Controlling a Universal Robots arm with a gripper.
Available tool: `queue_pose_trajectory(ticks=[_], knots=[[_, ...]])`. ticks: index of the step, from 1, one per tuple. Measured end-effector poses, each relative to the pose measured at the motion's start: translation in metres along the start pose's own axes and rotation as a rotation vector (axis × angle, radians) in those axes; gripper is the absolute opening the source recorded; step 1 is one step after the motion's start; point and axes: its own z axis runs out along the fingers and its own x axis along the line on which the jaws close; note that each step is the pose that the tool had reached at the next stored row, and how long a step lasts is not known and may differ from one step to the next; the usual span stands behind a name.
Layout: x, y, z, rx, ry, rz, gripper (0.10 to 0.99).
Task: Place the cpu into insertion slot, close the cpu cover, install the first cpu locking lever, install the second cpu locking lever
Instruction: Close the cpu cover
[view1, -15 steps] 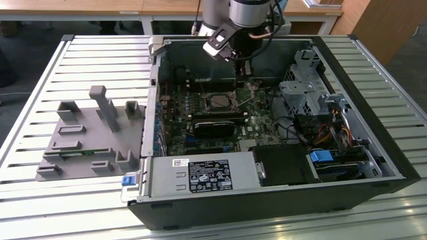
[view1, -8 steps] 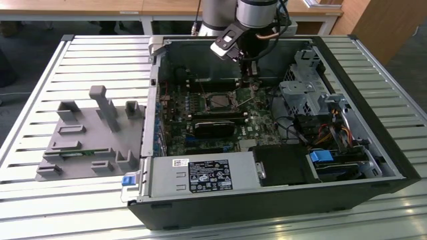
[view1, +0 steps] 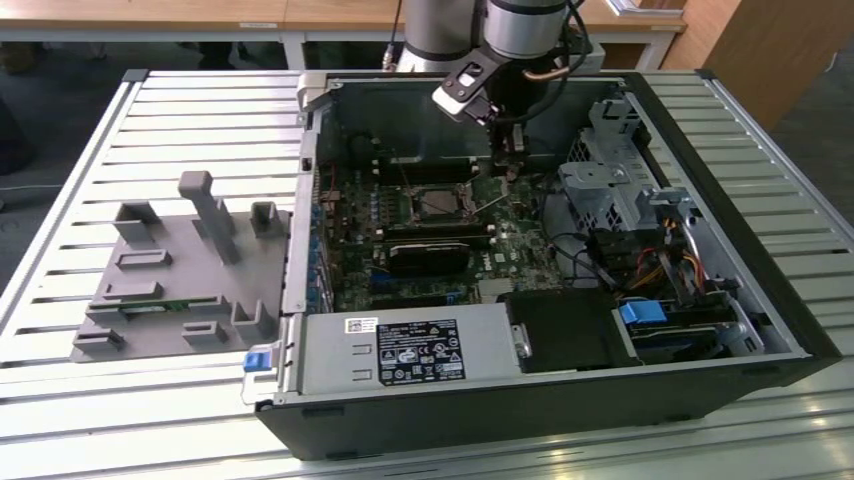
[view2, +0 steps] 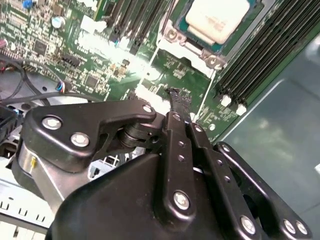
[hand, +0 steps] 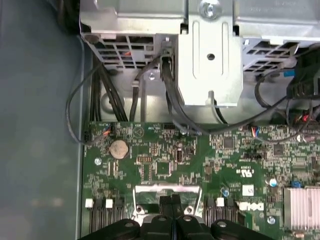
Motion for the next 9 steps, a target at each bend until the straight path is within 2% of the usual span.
queue_pose_trajectory(ticks=[5, 9], knots=[[0.0001, 0.0082, 0.0011, 0.000, 0.0002, -0.001, 0.106], [0.0002, 0.0109, 0.0016, 0.000, 0.0009, -0.020, 0.106]])
